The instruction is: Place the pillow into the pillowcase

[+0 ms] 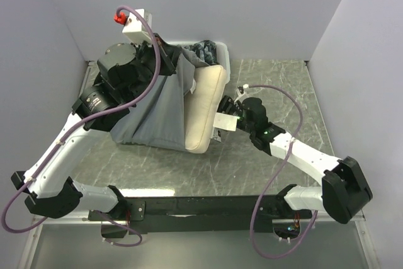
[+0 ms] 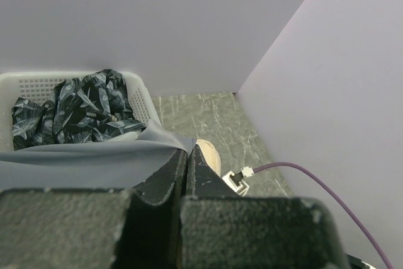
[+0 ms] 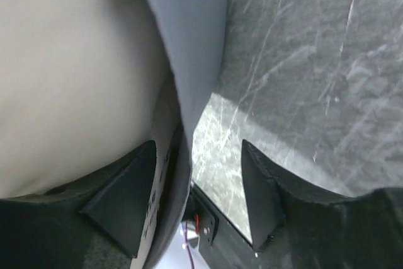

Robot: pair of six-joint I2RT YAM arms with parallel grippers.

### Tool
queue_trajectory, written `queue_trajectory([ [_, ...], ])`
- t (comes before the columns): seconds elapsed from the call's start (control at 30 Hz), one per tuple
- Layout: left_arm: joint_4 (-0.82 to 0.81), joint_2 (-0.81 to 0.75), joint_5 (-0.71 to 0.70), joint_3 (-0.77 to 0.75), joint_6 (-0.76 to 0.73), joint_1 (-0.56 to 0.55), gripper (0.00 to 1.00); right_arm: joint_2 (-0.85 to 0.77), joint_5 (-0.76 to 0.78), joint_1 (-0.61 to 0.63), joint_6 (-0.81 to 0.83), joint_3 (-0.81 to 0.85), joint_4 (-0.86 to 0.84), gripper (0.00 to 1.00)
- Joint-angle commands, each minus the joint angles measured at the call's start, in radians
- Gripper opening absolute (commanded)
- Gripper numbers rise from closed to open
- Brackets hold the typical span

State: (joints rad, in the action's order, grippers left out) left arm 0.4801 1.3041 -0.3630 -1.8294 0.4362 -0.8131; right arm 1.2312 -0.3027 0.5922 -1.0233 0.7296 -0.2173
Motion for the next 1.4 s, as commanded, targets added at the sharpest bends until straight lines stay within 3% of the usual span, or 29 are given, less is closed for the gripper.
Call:
queue_trajectory([
  [0.0,-0.155,-0.017,0.041,-0.088,0.024,-0.004,0.01,0.040,0.039,0.021,-0.034,0.045,-0.183,0.59],
  [0.07,-0.153,-0.016,0.042,-0.094,0.022,-0.004,0.01,0.063,0.042,0.029,-0.043,0.057,-0.211,0.57],
  [0.17,-0.144,-0.017,0.033,-0.105,0.015,-0.003,0.01,0.056,0.051,0.029,-0.050,0.071,-0.212,0.39],
  [0.2,-0.141,-0.016,0.029,-0.114,0.006,-0.004,0.01,0.044,0.059,0.028,-0.044,0.076,-0.200,0.28],
  [0.27,-0.126,-0.012,0.009,-0.125,-0.007,-0.004,0.01,-0.022,0.106,0.028,-0.008,0.093,-0.111,0.18],
  [0.3,-0.124,-0.012,0.003,-0.129,-0.020,-0.004,0.01,-0.050,0.123,0.026,0.005,0.128,-0.067,0.08],
  [0.37,-0.126,-0.009,-0.013,-0.136,-0.036,-0.004,0.02,-0.143,0.175,0.020,0.067,0.183,0.074,0.00],
  [0.57,-0.118,0.032,-0.028,-0.191,-0.099,0.012,0.03,-0.260,0.301,0.015,0.265,0.594,0.426,0.00],
  [0.7,-0.112,0.064,0.013,-0.234,-0.087,0.037,0.03,-0.204,0.349,0.009,0.344,0.903,0.564,0.00],
  [0.9,-0.057,0.115,0.033,-0.324,-0.071,0.077,0.04,-0.061,0.373,0.008,0.414,1.203,0.706,0.00],
  [1.1,-0.018,0.142,0.170,-0.324,0.004,0.175,0.06,0.027,0.432,-0.060,0.482,1.405,0.812,0.00],
  [1.2,0.018,0.181,0.249,-0.330,0.042,0.186,0.06,0.065,0.308,-0.194,0.474,1.481,0.854,0.00],
  [1.3,0.072,0.184,0.188,-0.302,0.070,0.204,0.06,0.096,0.137,-0.244,0.422,1.469,0.860,0.00],
  [1.37,0.066,0.146,0.214,-0.208,0.128,0.283,0.06,0.076,0.103,-0.200,0.398,1.312,0.790,0.00],
])
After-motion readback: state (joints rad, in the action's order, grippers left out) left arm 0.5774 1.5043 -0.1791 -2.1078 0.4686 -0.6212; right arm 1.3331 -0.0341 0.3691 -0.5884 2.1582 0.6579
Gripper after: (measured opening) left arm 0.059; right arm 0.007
